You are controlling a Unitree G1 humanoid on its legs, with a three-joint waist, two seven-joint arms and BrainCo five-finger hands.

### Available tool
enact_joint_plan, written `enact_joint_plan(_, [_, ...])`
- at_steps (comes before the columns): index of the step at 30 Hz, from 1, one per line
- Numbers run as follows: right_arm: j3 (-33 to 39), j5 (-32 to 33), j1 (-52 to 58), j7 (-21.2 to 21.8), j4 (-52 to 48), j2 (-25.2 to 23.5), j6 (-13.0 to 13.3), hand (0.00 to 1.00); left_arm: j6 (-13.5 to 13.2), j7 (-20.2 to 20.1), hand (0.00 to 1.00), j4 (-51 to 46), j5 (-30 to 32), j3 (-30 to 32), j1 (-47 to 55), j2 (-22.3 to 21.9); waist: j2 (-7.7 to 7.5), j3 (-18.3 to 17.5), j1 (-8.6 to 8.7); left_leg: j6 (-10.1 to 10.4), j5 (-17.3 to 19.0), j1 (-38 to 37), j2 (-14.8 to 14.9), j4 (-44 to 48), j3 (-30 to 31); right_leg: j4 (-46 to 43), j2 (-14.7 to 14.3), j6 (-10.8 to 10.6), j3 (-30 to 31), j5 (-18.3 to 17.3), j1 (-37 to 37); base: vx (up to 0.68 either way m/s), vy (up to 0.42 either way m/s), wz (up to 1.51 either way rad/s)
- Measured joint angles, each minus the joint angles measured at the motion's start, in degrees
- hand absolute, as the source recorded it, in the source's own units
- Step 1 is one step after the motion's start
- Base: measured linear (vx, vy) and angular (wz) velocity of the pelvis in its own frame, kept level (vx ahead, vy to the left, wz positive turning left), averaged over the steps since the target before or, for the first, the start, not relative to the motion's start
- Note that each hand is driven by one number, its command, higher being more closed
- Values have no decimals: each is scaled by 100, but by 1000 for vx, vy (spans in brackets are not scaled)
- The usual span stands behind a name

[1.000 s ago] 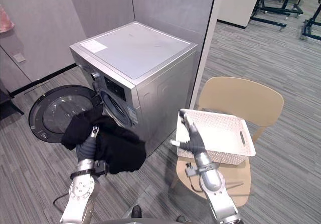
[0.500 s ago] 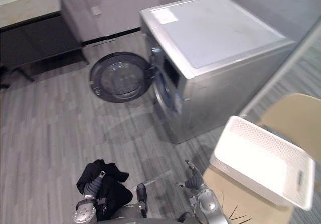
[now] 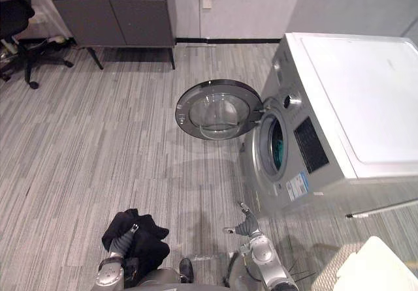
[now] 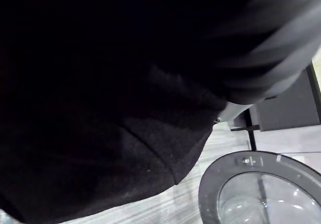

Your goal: Pick up the laundry basket with both hands and put the clothes into the washing machine.

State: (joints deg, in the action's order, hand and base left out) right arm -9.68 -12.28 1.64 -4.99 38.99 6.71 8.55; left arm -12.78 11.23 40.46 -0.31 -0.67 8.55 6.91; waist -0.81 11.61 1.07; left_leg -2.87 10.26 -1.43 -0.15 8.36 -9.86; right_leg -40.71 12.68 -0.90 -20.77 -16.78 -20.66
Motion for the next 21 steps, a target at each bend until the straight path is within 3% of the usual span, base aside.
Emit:
enact_joint_plan(1, [0,0,3,0,1,8,1,0,2,-2,100,1,4,-52,-81,1,-2,12,25,51,43,-81,14,-29,122,536,-68,-61,-111,119,-193,428,-89,81])
enact_joint_plan(3, [1,-4,1,1,2,14,0,0,-4,-8,100,-16,70,-175,-249,19,-47,25,138,257,169,-268,91,-85,369,2044,-266,-56,-288,824,-274,478,-152,85])
enact_joint_plan(4, [-5,-5,44,8,2,11,-1,0,-10,-24,100,-20,121,-243,-258,36,-33,41,132,453,305,-436,104,-89,457,2537,-386,48,-221,1269,-262,519,-197,79])
enact_joint_plan(5, [-13,-5,151,11,1,16,-2,0,-12,-89,100,-20,149,-350,-253,37,-102,-22,163,641,441,-586,159,39,566,2373,-430,469,-67,1813,-207,550,-242,75])
enact_joint_plan(6, [-12,-3,179,20,2,30,-3,0,-14,-122,100,-19,205,-379,-267,28,-53,-26,174,735,497,-507,236,395,580,2190,-433,500,-103,1896,-193,671,-304,51])
enact_joint_plan(7, [-16,-6,127,23,-11,45,-3,0,-40,-124,100,-61,262,-431,-284,-7,103,13,139,907,437,-59,557,1560,480,2165,-627,531,-180,1616,-2,664,-302,12])
enact_joint_plan(8, [-37,-7,91,23,-33,47,-3,0,-38,-125,100,-59,264,-426,-273,-24,186,47,130,1109,276,224,787,2326,407,2252,-821,624,-174,1538,170,544,-244,-26])
enact_joint_plan(9, [-56,-7,83,20,-81,43,-4,0,-37,-131,100,-59,262,-414,-237,-49,251,65,98,1180,28,486,1040,3103,332,2397,-1044,722,-82,1481,383,441,-180,-70])
enact_joint_plan(10, [-99,-6,80,10,-163,35,-4,0,-34,-131,100,-58,262,-398,-170,-75,293,61,57,1112,102,765,1363,4002,140,2628,-1349,788,86,1448,693,542,-189,-105])
enact_joint_plan(12, [-49,-1,78,-31,-259,-24,10,0,-27,-158,100,-63,262,-439,-196,-129,181,70,-30,882,254,1024,1504,4563,-211,2899,-1545,845,501,1415,1182,562,-149,-116])
enact_joint_plan(15, [84,0,61,-110,-221,7,-2,0,-45,-249,100,-274,263,-538,-304,-273,118,85,-35,787,543,1409,1284,3757,-107,3211,-1621,807,1281,1433,1639,452,-42,-115])
enact_joint_plan(18, [83,-4,-2,-132,-184,-34,-4,0,-74,-258,100,-326,263,-678,-316,-297,91,101,-50,832,577,1517,840,2386,994,3198,-1664,559,2051,1414,1865,317,116,-151])
enact_joint_plan(19, [89,-10,-12,-150,-154,-58,-3,0,-73,-254,100,-324,263,-743,-368,-332,92,102,-39,924,518,1552,680,1882,1613,3179,-1672,404,2400,1331,1962,275,184,-161])
enact_joint_plan(21, [86,-22,32,-165,-134,-35,-7,0,-81,-255,100,-314,264,-927,-472,-346,165,88,-19,1220,259,1485,616,1200,2218,3107,-1711,175,2758,1189,2024,222,250,-140])
